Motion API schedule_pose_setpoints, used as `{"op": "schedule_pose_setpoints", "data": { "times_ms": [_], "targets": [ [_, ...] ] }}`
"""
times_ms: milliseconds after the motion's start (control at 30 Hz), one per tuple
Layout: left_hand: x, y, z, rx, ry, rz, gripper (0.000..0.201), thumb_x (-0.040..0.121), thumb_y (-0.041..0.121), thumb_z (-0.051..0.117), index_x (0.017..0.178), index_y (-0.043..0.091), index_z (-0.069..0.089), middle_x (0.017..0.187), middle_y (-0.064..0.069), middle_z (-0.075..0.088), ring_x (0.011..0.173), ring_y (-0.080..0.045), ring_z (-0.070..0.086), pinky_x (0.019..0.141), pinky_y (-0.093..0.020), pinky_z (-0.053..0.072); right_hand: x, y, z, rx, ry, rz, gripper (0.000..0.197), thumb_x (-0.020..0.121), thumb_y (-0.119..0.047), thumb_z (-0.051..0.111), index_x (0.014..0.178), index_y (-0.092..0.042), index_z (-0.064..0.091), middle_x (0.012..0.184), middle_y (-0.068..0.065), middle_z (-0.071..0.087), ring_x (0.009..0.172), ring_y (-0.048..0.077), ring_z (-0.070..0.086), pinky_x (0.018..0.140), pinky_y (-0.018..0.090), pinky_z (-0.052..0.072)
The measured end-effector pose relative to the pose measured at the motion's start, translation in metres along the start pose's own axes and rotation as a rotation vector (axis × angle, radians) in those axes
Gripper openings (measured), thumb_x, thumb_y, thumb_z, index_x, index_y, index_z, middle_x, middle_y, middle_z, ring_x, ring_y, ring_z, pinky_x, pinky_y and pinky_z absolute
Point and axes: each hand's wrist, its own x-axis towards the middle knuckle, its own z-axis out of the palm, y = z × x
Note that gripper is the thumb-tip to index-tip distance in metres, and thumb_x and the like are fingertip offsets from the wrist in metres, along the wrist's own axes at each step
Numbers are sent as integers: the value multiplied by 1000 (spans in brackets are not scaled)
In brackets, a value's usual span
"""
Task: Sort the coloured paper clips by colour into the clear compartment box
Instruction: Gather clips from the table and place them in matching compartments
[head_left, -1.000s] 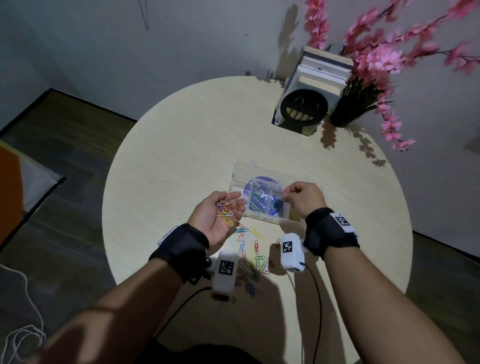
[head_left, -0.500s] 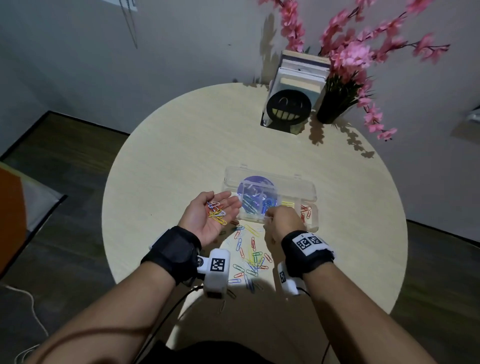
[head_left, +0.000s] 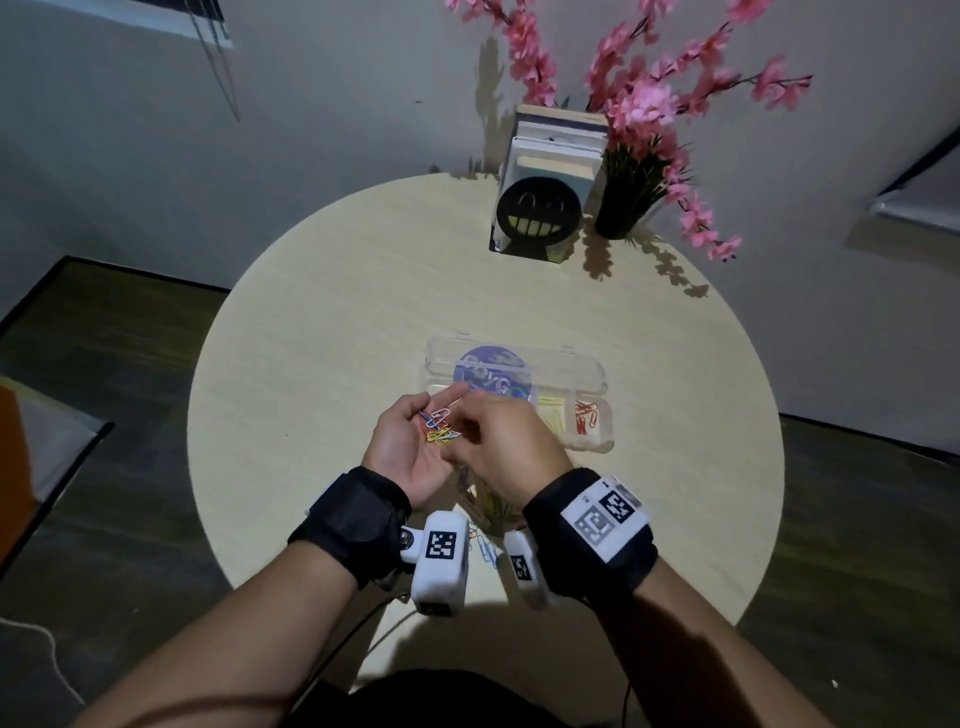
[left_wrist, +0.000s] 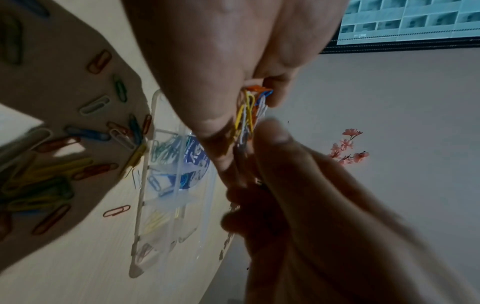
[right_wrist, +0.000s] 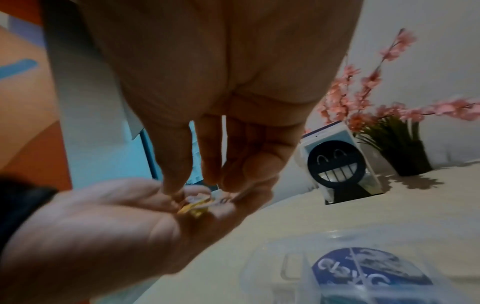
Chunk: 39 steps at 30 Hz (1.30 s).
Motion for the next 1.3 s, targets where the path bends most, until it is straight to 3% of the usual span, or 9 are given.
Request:
{"op": "schedule_pose_setpoints", "data": {
  "times_ms": [100, 200, 400, 500, 667, 800, 967, 1133, 1300],
  "targets": [
    [-5, -4, -3, 38, 8, 6, 41, 95, 24, 30, 109, 0, 60, 103, -21, 70, 95, -30, 67, 100, -39, 43, -5, -8, 5, -27, -22, 51, 14, 81, -18, 66, 94, -15, 63, 88, 4, 59, 81, 20, 53, 65, 26, 36],
    [-7, -7, -12, 23, 14, -11, 41, 94, 22, 33, 116, 0, 59, 118, -23, 65, 118, -34, 57, 114, -42, 30, -10, -16, 14, -45, -63, 55, 30, 83, -4, 55, 111, -13, 58, 95, 9, 57, 89, 23, 54, 66, 25, 31],
    [-12, -10, -17, 9, 19, 9, 41, 94, 21, 32, 117, 0, 58, 115, -22, 66, 100, -34, 68, 95, -45, 45, -16, -25, 21, -38, -159, 104, 43, 85, -2, 49, 128, -11, 46, 113, 17, 60, 104, 31, 59, 72, 30, 40],
    [-14, -8, -21, 11, 33, 10, 40, 93, 20, 31, 115, 0, 59, 117, -22, 65, 103, -35, 67, 99, -45, 43, -11, -26, 25, -29, -220, 123, 43, 87, 0, 46, 128, -11, 47, 121, 18, 56, 109, 30, 57, 80, 31, 43],
    [-10, -3, -22, 21, 27, 10, 39, 91, 19, 32, 113, -1, 59, 111, -22, 67, 113, -33, 58, 109, -43, 34, -4, -18, 26, -36, -151, 62, 36, 82, -2, 48, 115, -15, 55, 104, 14, 63, 99, 28, 59, 68, 28, 37],
    [-4, 2, -16, -49, -1, 47, 36, 78, 18, 41, 92, -3, 68, 92, -18, 65, 85, -28, 65, 95, -38, 43, 2, -5, 9, 189, -48, -13, 42, 77, 0, 50, 109, -25, 63, 100, -2, 67, 91, 14, 59, 76, 23, 44],
    [-2, 2, -8, -8, -38, 54, 36, 92, 19, 34, 104, -1, 61, 83, -19, 68, 68, -25, 69, 74, -37, 57, 4, 7, 3, 139, 11, -40, 31, 79, 1, 49, 93, -16, 71, 100, 4, 63, 94, 17, 57, 87, 30, 45],
    [-2, 0, -7, 63, -44, 29, 41, 95, 23, 29, 110, 1, 61, 87, -16, 70, 74, -24, 68, 80, -36, 48, 1, 0, 8, -100, -18, -68, 17, 84, -13, 57, 97, -9, 67, 105, 7, 55, 98, 24, 56, 79, 31, 43],
    [-2, -4, -10, 84, -56, -8, 43, 94, 22, 27, 110, 2, 62, 77, -11, 69, 72, -22, 57, 68, -32, 42, 1, -2, 11, -183, -64, -89, 26, 85, -15, 52, 108, -13, 64, 130, -5, 49, 108, 20, 57, 82, 31, 50]
  ]
}}
